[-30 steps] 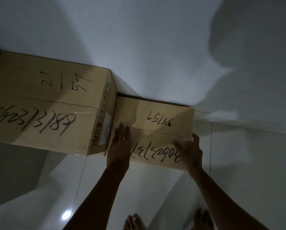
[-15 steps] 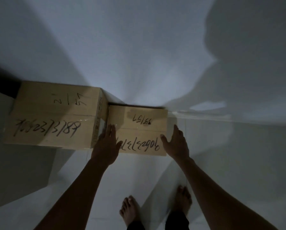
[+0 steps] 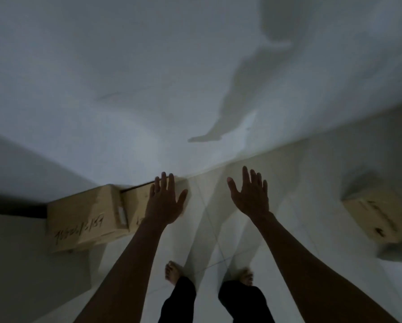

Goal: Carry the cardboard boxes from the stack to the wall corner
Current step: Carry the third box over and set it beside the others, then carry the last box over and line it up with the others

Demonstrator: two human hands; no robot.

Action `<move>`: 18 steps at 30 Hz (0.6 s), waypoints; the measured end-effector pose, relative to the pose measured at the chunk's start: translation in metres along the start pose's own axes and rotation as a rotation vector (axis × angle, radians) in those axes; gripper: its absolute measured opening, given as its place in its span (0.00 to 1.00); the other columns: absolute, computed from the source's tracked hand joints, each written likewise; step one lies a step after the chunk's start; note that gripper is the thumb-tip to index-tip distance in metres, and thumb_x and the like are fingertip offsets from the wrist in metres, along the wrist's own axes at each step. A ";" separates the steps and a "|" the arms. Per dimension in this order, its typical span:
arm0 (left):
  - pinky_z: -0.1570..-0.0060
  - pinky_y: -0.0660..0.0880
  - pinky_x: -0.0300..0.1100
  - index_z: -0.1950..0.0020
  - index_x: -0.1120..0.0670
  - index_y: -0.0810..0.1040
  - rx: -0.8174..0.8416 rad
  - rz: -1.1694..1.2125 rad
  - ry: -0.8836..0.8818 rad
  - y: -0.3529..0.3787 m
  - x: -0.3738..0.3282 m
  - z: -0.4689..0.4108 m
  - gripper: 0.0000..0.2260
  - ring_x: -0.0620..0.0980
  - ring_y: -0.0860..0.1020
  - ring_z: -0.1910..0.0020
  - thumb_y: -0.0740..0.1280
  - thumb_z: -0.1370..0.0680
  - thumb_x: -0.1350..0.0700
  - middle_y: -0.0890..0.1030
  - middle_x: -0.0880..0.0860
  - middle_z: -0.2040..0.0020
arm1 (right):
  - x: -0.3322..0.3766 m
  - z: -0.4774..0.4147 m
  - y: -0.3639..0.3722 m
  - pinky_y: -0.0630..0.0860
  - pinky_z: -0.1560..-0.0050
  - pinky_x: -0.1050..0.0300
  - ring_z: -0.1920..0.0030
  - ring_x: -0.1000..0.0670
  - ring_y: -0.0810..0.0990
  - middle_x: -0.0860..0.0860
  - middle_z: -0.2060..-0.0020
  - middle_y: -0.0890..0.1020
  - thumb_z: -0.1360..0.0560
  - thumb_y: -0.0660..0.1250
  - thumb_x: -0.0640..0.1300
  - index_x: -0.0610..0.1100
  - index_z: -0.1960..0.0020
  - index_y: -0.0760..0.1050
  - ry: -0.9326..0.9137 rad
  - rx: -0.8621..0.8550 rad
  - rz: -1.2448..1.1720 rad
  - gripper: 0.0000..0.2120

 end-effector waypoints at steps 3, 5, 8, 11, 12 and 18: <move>0.22 0.44 0.54 0.20 0.56 0.44 0.041 -0.061 0.091 -0.002 -0.082 0.003 0.35 0.59 0.43 0.20 0.48 0.20 0.37 0.43 0.59 0.19 | -0.065 0.018 -0.060 0.42 0.23 0.41 0.20 0.41 0.47 0.41 0.21 0.53 0.23 0.43 0.69 0.46 0.19 0.47 0.067 -0.047 0.011 0.39; 0.22 0.43 0.54 0.20 0.55 0.43 0.077 -0.108 0.153 0.006 -0.136 0.002 0.35 0.59 0.42 0.20 0.47 0.20 0.36 0.42 0.59 0.20 | -0.116 0.028 -0.092 0.42 0.23 0.40 0.21 0.40 0.46 0.41 0.21 0.52 0.23 0.42 0.69 0.47 0.19 0.47 0.135 -0.073 0.009 0.39; 0.22 0.42 0.54 0.20 0.55 0.41 0.129 -0.160 0.241 0.026 -0.219 0.003 0.36 0.58 0.41 0.20 0.46 0.20 0.35 0.41 0.58 0.20 | -0.198 0.043 -0.133 0.41 0.23 0.40 0.21 0.40 0.45 0.40 0.21 0.51 0.23 0.41 0.69 0.47 0.19 0.46 0.242 -0.098 -0.011 0.39; 0.22 0.42 0.54 0.20 0.55 0.42 0.159 -0.202 0.355 0.048 -0.304 0.003 0.36 0.58 0.42 0.20 0.46 0.20 0.35 0.42 0.59 0.20 | -0.274 0.055 -0.168 0.42 0.23 0.38 0.21 0.38 0.46 0.40 0.21 0.53 0.23 0.42 0.69 0.47 0.20 0.47 0.352 -0.150 -0.037 0.39; 0.22 0.43 0.54 0.20 0.55 0.42 0.164 -0.214 0.393 0.056 -0.333 0.002 0.36 0.58 0.42 0.20 0.46 0.20 0.35 0.42 0.59 0.20 | -0.298 0.058 -0.179 0.42 0.23 0.38 0.21 0.38 0.47 0.40 0.21 0.53 0.23 0.42 0.69 0.47 0.20 0.47 0.384 -0.166 -0.042 0.39; 0.22 0.43 0.53 0.20 0.55 0.42 0.241 -0.272 0.577 0.105 -0.486 -0.012 0.35 0.59 0.43 0.20 0.47 0.20 0.36 0.42 0.60 0.20 | -0.419 0.057 -0.229 0.43 0.24 0.38 0.21 0.37 0.48 0.39 0.21 0.54 0.23 0.43 0.68 0.46 0.20 0.49 0.556 -0.250 -0.095 0.39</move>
Point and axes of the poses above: each hand's wrist, its own z-axis away from the middle knuckle, its own y-axis out of the palm, x = y × z, the point moved 2 cm from there along -z, towards the middle knuckle
